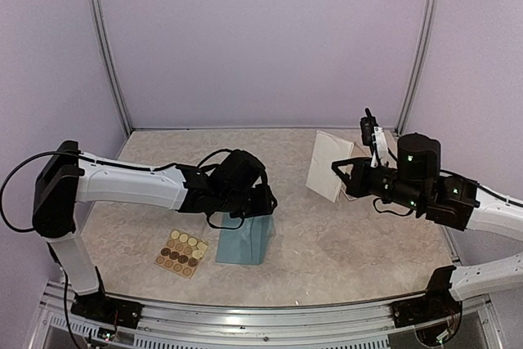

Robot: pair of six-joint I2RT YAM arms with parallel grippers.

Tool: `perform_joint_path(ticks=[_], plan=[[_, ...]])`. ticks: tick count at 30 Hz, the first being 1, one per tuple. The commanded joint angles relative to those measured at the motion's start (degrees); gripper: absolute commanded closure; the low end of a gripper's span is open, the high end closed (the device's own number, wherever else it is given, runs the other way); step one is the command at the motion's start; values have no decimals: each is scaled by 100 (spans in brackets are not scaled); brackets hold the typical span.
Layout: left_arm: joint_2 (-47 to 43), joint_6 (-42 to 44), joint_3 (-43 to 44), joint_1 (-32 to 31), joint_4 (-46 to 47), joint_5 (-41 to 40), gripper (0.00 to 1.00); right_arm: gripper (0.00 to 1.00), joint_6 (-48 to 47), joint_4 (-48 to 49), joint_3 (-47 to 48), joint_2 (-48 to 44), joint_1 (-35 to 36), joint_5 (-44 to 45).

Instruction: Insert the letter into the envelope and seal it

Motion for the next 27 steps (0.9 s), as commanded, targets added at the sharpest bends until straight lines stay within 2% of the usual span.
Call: perform_joint_path(ticks=[1, 4, 6, 13, 18, 22, 27], plan=[[-214, 234, -50, -30, 457, 91, 49, 100, 101, -274, 4, -96, -38, 105], [-612, 276, -449, 60, 496, -94, 41, 100, 136, -265, 57, 29, -44, -101], [-833, 275, -774, 259, 507, -97, 40, 100, 160, -226, 131, 211, -40, -328], [-1357, 411, -1805, 892, 823, 164, 43, 100, 234, -226, 586, 1303, -43, -1046], [-1299, 589, -2079, 1286, 1012, 401, 43, 100, 458, 91, 857, 2007, -40, -1772], [-1110, 628, -2271, 1668, 1410, 758, 43, 100, 606, -133, 1307, 2724, -45, -1979], [-839, 768, -2267, 1776, 1661, 1133, 46, 100, 885, -42, 1538, 3276, -47, -2289]])
